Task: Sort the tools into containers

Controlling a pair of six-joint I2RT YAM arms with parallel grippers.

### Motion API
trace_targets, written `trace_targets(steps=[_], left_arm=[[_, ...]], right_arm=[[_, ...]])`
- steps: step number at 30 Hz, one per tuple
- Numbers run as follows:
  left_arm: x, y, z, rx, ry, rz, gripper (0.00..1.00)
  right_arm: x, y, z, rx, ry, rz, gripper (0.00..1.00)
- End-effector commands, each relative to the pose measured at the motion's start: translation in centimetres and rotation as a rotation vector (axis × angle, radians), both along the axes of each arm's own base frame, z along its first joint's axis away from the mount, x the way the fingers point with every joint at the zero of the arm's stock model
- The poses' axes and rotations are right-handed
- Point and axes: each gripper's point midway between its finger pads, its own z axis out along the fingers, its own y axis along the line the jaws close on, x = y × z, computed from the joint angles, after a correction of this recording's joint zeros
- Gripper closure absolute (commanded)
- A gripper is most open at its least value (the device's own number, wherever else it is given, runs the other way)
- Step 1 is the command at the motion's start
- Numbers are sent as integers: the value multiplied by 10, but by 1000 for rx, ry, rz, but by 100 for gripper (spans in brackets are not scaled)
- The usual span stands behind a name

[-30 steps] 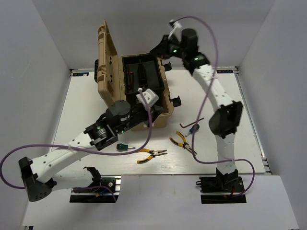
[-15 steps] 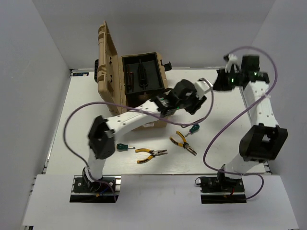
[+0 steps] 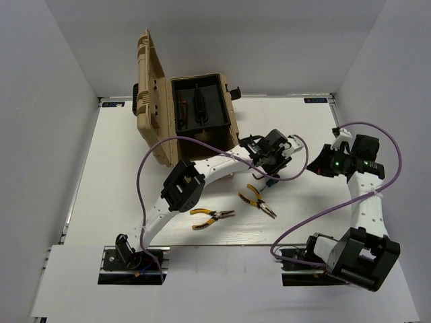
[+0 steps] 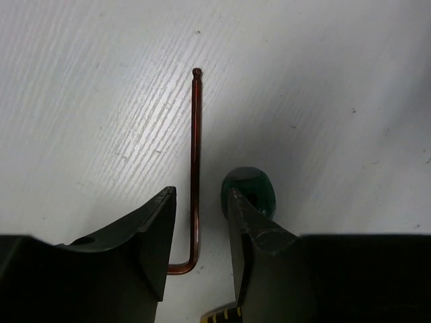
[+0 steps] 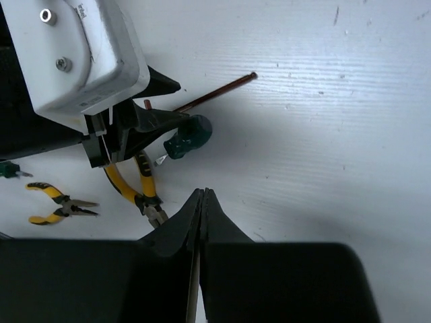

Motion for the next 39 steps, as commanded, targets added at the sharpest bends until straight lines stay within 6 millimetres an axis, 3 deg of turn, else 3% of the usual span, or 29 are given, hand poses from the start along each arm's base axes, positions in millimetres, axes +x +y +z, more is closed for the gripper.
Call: trace_targets(steps=[1, 3, 5, 11, 14, 18, 30, 39], left_arm=[[5, -13, 32, -84, -22, -23, 53], [6, -15, 34, -94, -29, -23, 53], [7, -16, 20, -78, -18, -23, 53], [14, -17, 13, -69, -44, -8, 53], [12, -17, -1, -54, -24, -17, 53], [9, -8, -20, -11, -7, -7, 50], [13, 16, -49, 113, -16, 47, 50], [1, 39, -77, 231, 27, 23, 66]], right_arm=[[10, -2, 10, 50, -66, -33, 100], [9, -3, 11, 66, -64, -32, 100], [9, -1, 11, 84, -74, -19, 100], [5, -1, 7, 132, -59, -14, 100], [5, -2, 7, 145, -59, -19, 100], [4, -3, 6, 160, -55, -22, 100], [1, -2, 9, 215, -63, -18, 100], [0, -5, 11, 241, -71, -29, 100]])
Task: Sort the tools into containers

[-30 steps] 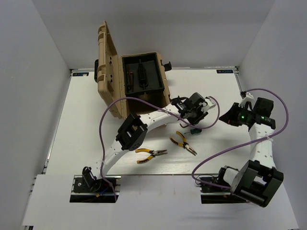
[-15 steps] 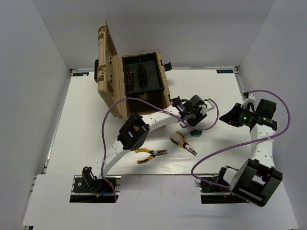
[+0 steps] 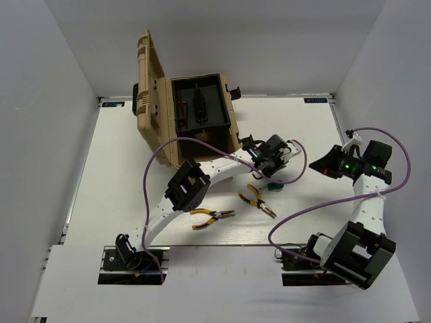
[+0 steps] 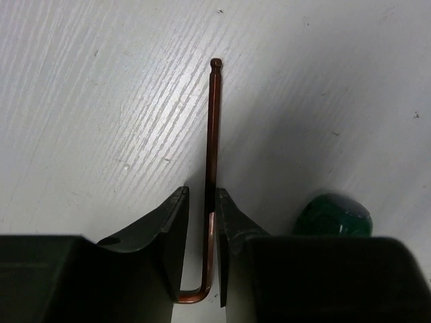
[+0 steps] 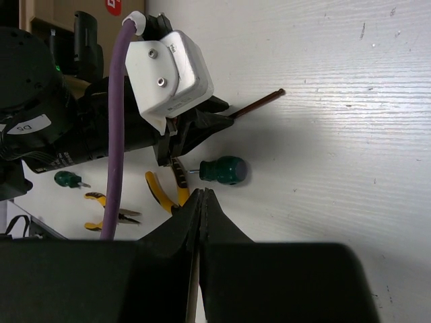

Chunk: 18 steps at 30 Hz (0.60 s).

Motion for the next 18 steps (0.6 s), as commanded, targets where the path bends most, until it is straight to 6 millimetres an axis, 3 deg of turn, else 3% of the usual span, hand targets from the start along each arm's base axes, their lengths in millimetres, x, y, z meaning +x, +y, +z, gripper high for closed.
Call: trace_targets(steps=[1, 6, 13, 15, 16, 17, 18], left_arm=[[-14, 33, -36, 156, 68, -8, 68], [-28, 51, -65, 232, 127, -25, 78], [-24, 45, -45, 170, 97, -9, 93], [-18, 34, -21, 120, 70, -1, 100], [-17, 29, -16, 93, 70, 1, 100], [-15, 19, 2, 46, 65, -1, 100], [-15, 13, 9, 22, 68, -14, 100]], right_arm=[[1, 1, 3, 29, -26, 10, 100], [-1, 1, 6, 48, -35, 10, 100], [-2, -2, 11, 70, -50, 1, 100], [-3, -5, 11, 72, -51, -11, 99], [-3, -5, 11, 68, -54, -9, 89], [-3, -5, 13, 64, -61, -9, 71], [-3, -6, 14, 63, -67, -12, 64]])
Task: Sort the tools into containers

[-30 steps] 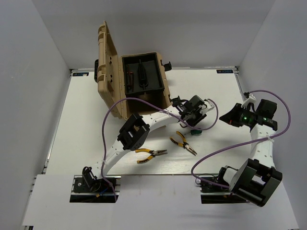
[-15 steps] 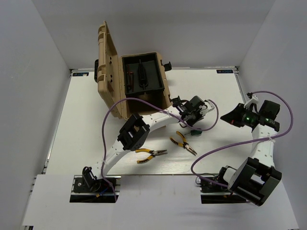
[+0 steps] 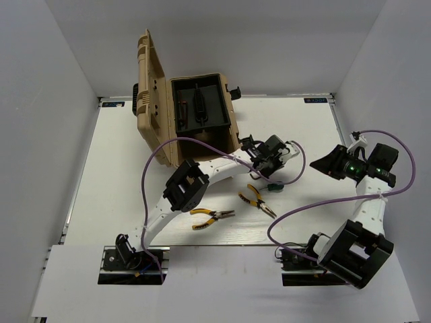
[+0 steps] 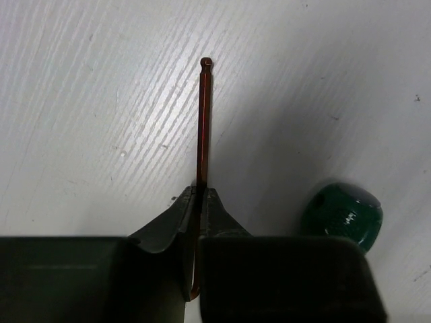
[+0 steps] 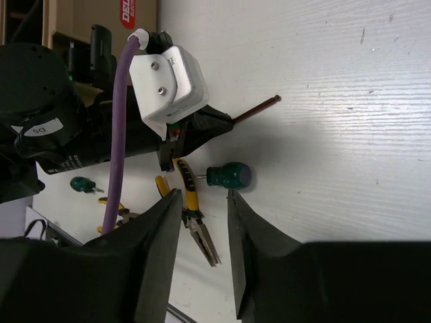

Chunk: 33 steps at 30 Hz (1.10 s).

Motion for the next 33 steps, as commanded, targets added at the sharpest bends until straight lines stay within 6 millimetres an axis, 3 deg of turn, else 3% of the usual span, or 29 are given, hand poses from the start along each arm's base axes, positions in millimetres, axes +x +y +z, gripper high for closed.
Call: trace_targets(steps=[1, 2, 5, 11, 16, 22, 26, 28, 29, 30, 31, 32, 33], left_arm=[[-8, 3, 21, -14, 57, 6, 100], [-8, -2, 28, -36, 61, 4, 100], [-3, -20, 73, -160, 38, 21, 100], [-7, -35, 129, -310, 27, -3, 100], [-13, -41, 173, -412, 21, -20, 100], [-21, -42, 245, -548, -20, -45, 100], [-12, -25, 298, -636, -91, -18, 100], [-7, -15, 314, -661, -126, 6, 100], [-4, -2, 334, -682, -162, 35, 100], [3, 7, 340, -686, -185, 67, 100], [5, 14, 347, -690, -205, 92, 100], [26, 34, 352, -680, -251, 179, 100], [32, 49, 360, -679, -276, 220, 100]], right_arm=[[-2, 0, 5, 2, -44, 9, 59], [-2, -1, 6, -1, -47, 3, 57], [-3, -3, 8, -8, -55, -7, 56], [-4, -6, 11, -2, -71, -13, 56], [-5, -8, 13, 6, -77, -19, 56], [-7, -10, 16, 19, -87, -25, 56], [-8, -11, 17, 25, -92, -26, 56], [-9, -11, 17, 25, -93, -22, 56], [-8, -11, 17, 25, -98, -19, 56], [-9, -10, 15, 32, -89, -18, 58], [-9, -9, 15, 35, -87, -12, 62], [-9, -7, 16, 45, -90, -1, 68], [-10, -5, 15, 51, -86, 7, 92]])
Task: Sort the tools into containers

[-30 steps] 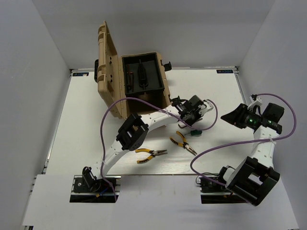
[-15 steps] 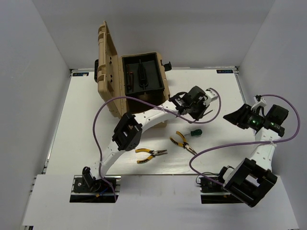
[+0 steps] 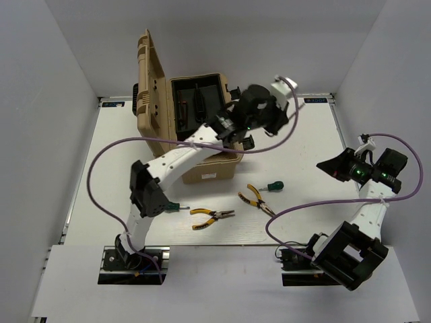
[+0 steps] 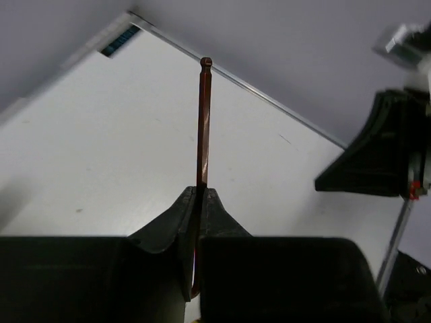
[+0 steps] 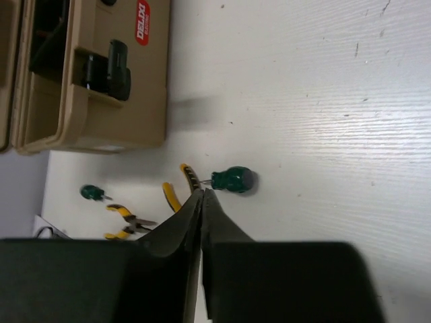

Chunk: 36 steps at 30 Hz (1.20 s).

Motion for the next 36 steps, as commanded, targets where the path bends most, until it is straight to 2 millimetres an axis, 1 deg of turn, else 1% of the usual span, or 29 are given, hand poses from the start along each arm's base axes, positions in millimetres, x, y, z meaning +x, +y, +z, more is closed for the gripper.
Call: trace_targets(steps=[1, 2, 3, 4, 5, 6, 7, 8, 9, 10, 11, 12, 14, 15, 17, 18, 19, 20, 22, 23, 24, 27, 29, 30, 31, 32, 34, 35, 36], left_arm=[[36, 65, 72, -88, -112, 225, 100], [57, 88, 71, -74, -122, 323, 100], [66, 102, 70, -63, -125, 372, 100], [75, 115, 61, -39, -119, 419, 100], [86, 133, 62, -29, -129, 491, 100], [102, 153, 53, -6, -124, 551, 100], [113, 170, 54, 4, -134, 621, 100], [122, 180, 44, 30, -125, 655, 100], [138, 201, 32, 66, -118, 731, 100], [143, 211, 33, 72, -122, 766, 100], [151, 218, 18, 107, -107, 795, 100], [162, 238, 13, 132, -105, 856, 100], [172, 252, -1, 168, -89, 895, 100], [180, 267, -17, 214, -73, 939, 100], [184, 273, -26, 241, -63, 962, 100], [188, 284, -25, 247, -68, 997, 100], [194, 289, -40, 276, -55, 1015, 100], [197, 290, -41, 279, -58, 1026, 100], [203, 306, -49, 316, -52, 1078, 100], [205, 305, -59, 338, -40, 1074, 100], [207, 312, -59, 342, -41, 1095, 100], [212, 318, -61, 344, -38, 1107, 100], [214, 324, -70, 362, -27, 1115, 100], [214, 324, -70, 362, -27, 1115, 100], [216, 330, -70, 362, -25, 1125, 100], [214, 331, -76, 382, -14, 1122, 100], [215, 336, -78, 379, 2, 1124, 98], [216, 339, -83, 384, 13, 1119, 86], [216, 339, -83, 375, 17, 1123, 79]], right_arm=[[-3, 10, 4, 26, -22, 47, 100], [-3, 11, 5, 11, -20, 45, 100], [-2, 14, 4, -4, -19, 57, 100], [-3, 18, 2, -25, -19, 73, 100], [1, 17, -3, -75, -21, 64, 100], [1, 18, -6, -77, -10, 66, 100], [2, 25, -8, -84, -6, 93, 100], [2, 27, -9, -85, 2, 100, 100], [4, 30, -8, -89, 3, 118, 100], [3, 33, -11, -86, 20, 129, 100], [3, 33, -12, -90, 26, 133, 100], [4, 33, -14, -95, 32, 133, 100], [3, 38, -16, -98, 38, 150, 100], [4, 38, -17, -105, 41, 151, 100], [4, 40, -18, -113, 43, 158, 100], [4, 40, -19, -120, 43, 161, 100], [3, 41, -20, -121, 49, 163, 100], [4, 42, -20, -126, 50, 171, 100], [2, 43, -25, -126, 73, 180, 100], [3, 45, -24, -131, 72, 190, 100], [3, 44, -25, -144, 76, 192, 100], [2, 48, -29, -149, 95, 220, 100], [1, 54, -31, -150, 106, 251, 100], [2, 55, -29, -160, 100, 266, 97], [0, 59, -30, -163, 101, 292, 93], [-1, 63, -33, -174, 97, 325, 80], [-2, 71, -29, -198, 57, 405, 68], [-5, 77, -31, -183, 63, 446, 57], [-4, 79, -27, -199, 35, 480, 53]])
